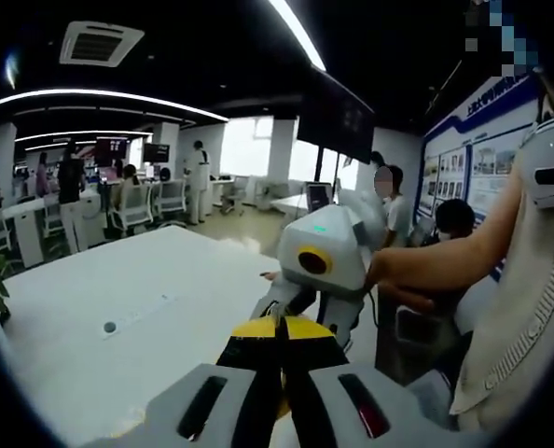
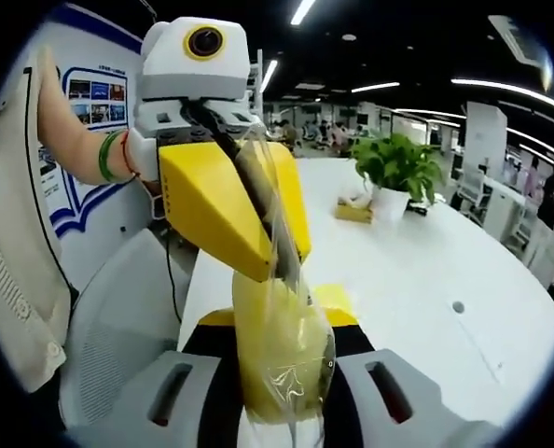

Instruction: Compare the silicone blocks by pressing each to a similar depth, holding the contact briefly, and releasing to observe deformation and rebound differences across the visible hardness samples.

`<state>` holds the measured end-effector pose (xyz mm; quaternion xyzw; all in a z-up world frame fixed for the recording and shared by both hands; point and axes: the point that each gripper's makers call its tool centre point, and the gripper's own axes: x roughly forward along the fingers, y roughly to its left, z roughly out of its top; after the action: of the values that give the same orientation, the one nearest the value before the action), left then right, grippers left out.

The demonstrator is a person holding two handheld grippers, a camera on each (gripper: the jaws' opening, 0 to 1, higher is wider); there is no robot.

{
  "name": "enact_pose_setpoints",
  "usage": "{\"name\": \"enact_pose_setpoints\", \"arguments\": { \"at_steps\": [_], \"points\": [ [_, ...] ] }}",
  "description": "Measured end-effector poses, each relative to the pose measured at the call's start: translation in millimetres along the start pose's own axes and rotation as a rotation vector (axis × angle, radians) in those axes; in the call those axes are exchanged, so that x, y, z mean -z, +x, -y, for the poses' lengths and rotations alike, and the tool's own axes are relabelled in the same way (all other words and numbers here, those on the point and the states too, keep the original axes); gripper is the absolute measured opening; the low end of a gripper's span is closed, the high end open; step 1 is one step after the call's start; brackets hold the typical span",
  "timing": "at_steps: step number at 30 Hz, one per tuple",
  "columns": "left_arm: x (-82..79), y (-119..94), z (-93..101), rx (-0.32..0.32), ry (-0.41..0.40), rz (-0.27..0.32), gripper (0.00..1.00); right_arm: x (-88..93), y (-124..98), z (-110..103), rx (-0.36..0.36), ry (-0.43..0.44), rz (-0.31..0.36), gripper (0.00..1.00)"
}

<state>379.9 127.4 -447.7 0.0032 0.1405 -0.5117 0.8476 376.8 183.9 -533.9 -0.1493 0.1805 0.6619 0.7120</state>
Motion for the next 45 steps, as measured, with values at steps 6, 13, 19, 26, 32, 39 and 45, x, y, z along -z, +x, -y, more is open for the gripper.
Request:
{"name": "enact_pose_setpoints", "arguments": {
  "at_steps": [6, 13, 19, 26, 32, 39, 45],
  "points": [
    [-0.6, 0.0, 1.4, 0.001, 0.0, 0.001, 0.0, 0.5, -1.9, 0.8, 0.009, -0.031, -0.008, 0.23],
    [0.2, -0.1, 2.9, 0.002, -0.006, -0.002, 0.0, 1.9, -2.8, -0.8, -0.005, -0.042, -0.018, 0.25],
    [0.5, -0.4, 3.0, 0.0, -0.014, -0.001, 0.0, 2.3, -3.1, -1.0, -0.003, -0.052, -0.02, 0.26],
    [-0.1, -0.4, 3.8, -0.003, -0.023, 0.003, 0.0, 2.6, -3.5, -1.3, -0.011, -0.054, -0.021, 0.27],
    [2.1, -0.7, 3.4, -0.006, -0.023, 0.008, 0.0, 4.6, -1.6, -1.5, -0.013, -0.056, -0.026, 0.28],
    [5.7, -2.2, 0.1, -0.008, -0.051, 0.011, 0.0, 6.6, 1.7, -1.2, -0.018, -0.057, -0.029, 0.29],
    [7.7, -2.6, -3.5, -0.011, -0.084, 0.014, 0.0, 8.0, 3.4, -1.2, -0.026, -0.051, -0.032, 0.31]
  ]
}}
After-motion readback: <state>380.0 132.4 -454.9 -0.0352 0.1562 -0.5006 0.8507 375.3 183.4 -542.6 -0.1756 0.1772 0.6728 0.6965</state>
